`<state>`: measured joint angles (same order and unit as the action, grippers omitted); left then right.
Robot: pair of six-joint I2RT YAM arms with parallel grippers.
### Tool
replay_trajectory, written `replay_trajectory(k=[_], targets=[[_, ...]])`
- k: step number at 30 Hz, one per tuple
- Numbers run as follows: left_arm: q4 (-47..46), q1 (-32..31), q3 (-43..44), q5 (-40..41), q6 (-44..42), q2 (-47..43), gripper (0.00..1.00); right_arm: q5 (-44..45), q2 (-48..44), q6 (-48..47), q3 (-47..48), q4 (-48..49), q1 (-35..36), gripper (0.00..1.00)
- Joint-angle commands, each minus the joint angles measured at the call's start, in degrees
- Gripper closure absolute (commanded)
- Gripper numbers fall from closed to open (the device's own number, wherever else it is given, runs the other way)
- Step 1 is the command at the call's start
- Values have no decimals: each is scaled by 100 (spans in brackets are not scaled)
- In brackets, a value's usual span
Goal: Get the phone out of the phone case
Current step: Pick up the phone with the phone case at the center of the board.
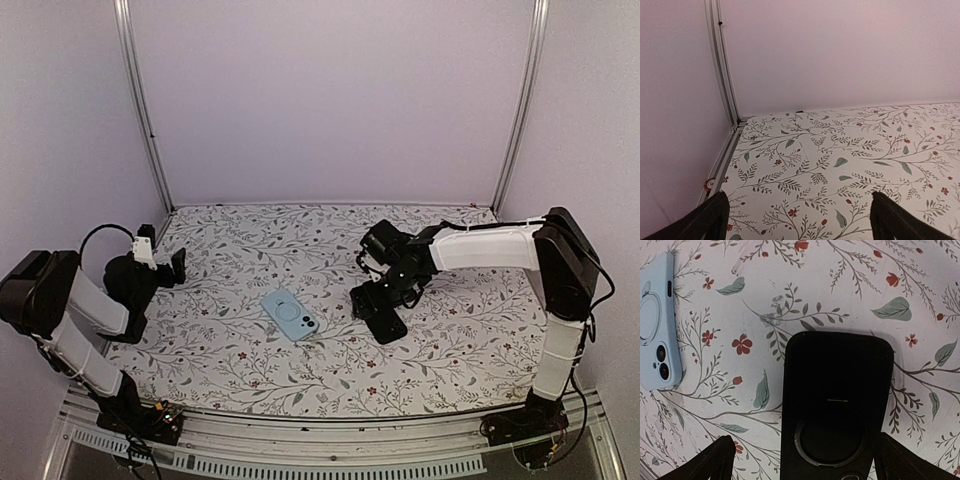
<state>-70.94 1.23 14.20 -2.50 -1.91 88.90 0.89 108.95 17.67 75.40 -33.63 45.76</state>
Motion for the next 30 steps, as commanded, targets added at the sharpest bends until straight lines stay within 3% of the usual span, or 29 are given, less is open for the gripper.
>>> replay_trajectory(k=[1,18,20,24,30], targets=[[-183,-45,66,-3,-31,58,1,339,226,327,132,-521,130,1],[-192,-36,72,25,-36,38,0,368,179,622,-664,-389,229,1],[259,-36,262,35,-55,-139,1,360,172,653,-763,-337,253,6],[2026,-77,967,217,66,-690,1,413,150,721,-895,-269,324,19],[3328,-253,1446,970,618,-1364,1,410,39,740,-998,-20,385,33]])
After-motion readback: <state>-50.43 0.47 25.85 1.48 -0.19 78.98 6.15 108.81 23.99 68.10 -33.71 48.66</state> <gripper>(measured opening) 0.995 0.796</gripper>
